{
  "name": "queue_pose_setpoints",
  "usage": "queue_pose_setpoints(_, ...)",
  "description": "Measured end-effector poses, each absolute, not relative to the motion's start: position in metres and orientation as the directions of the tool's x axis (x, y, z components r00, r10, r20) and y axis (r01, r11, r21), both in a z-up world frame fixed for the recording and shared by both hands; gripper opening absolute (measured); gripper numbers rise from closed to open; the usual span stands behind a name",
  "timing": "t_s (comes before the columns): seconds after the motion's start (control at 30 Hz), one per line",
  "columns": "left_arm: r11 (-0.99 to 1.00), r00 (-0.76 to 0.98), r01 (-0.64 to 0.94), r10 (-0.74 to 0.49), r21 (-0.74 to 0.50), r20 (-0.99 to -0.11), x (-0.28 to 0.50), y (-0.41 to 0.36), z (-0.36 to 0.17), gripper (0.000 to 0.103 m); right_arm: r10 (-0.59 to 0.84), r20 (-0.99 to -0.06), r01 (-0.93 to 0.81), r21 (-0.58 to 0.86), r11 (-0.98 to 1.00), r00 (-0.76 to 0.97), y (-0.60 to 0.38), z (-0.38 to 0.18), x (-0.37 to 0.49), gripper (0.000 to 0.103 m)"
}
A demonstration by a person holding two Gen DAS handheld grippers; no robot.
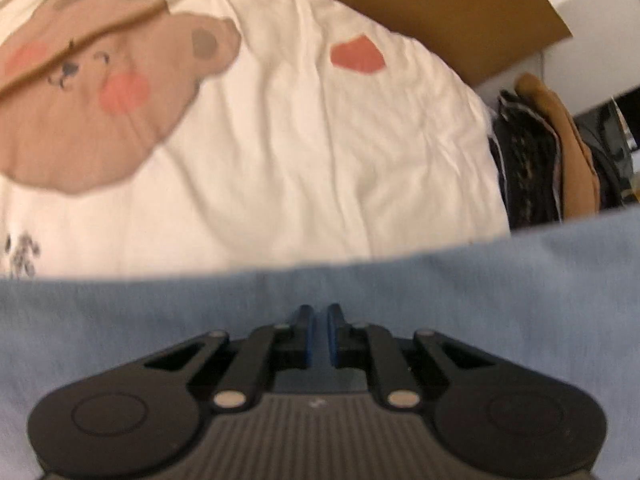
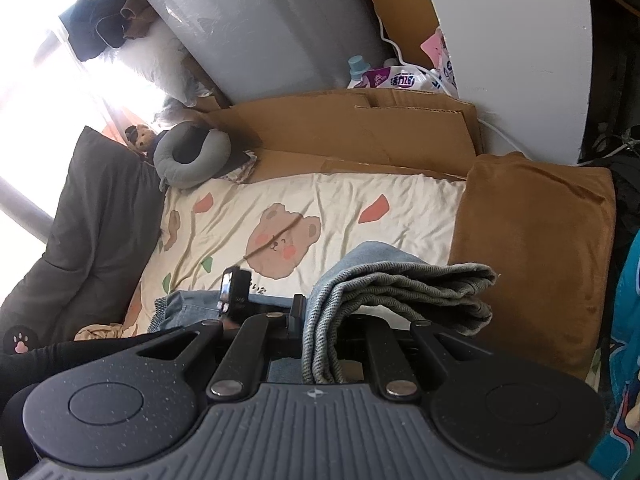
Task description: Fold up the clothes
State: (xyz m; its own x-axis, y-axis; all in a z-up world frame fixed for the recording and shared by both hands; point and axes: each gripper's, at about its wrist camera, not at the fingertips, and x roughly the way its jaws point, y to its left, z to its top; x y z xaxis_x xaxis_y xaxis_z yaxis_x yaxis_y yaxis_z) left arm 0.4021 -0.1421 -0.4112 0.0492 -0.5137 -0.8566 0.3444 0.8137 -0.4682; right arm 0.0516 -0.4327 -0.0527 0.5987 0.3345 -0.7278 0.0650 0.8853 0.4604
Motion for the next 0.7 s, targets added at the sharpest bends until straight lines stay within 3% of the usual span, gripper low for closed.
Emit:
queue_pose_setpoints(0.43, 0.801, -0.011, 0.351, -0.515, -0.485, -0.857, 0.36, -0.124, -0.419, 0.015, 0.356, -0.686, 0.035, 0.486, 0.873, 0.635, -0.398, -0.041, 0.058, 0.009)
queue_pose_setpoints(0.7, 0.829, 0.041, 0.321, -0.495, -0.458, -0.868, 0.334, -0.087, -0.395, 0.057, 0.369, -0.681, 0.008, 0.482, 0.876, 0.633, -0.37, -0.026, 0.067, 0.009)
